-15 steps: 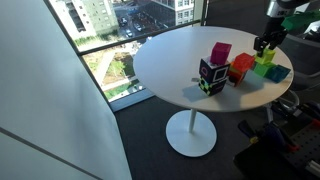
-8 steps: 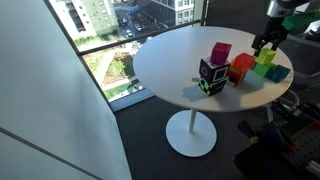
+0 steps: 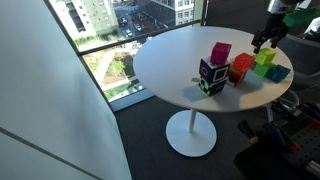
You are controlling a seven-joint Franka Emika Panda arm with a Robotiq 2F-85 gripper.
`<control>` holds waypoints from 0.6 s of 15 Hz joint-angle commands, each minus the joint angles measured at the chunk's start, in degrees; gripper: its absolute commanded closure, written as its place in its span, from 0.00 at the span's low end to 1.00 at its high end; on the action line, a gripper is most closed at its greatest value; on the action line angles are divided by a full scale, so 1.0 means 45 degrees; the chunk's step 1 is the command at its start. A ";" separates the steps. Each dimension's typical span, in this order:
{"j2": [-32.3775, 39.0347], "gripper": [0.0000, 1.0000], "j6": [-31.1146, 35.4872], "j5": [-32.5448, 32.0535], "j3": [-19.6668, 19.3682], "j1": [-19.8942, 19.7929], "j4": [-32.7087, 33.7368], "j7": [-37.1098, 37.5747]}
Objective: Put the yellow block on top of the green and grey block
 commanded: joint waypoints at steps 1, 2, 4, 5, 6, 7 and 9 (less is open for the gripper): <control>-0.0532 0.00 -0.0474 0.0469 0.0115 -0.0006 0.0115 -0.0491; -0.0652 0.00 -0.0558 0.0558 0.0151 0.0016 0.0115 -0.0512; -0.0894 0.00 -0.0753 0.0712 0.0223 0.0055 0.0114 -0.0525; -0.1069 0.00 -0.0925 0.0702 0.0270 0.0087 0.0114 -0.0443; -0.1239 0.00 -0.1144 0.0693 0.0313 0.0125 0.0121 -0.0393; -0.1391 0.00 -0.1353 0.0625 0.0358 0.0146 0.0131 -0.0316; -0.1753 0.00 -0.1919 0.0450 0.0467 0.0193 0.0171 -0.0159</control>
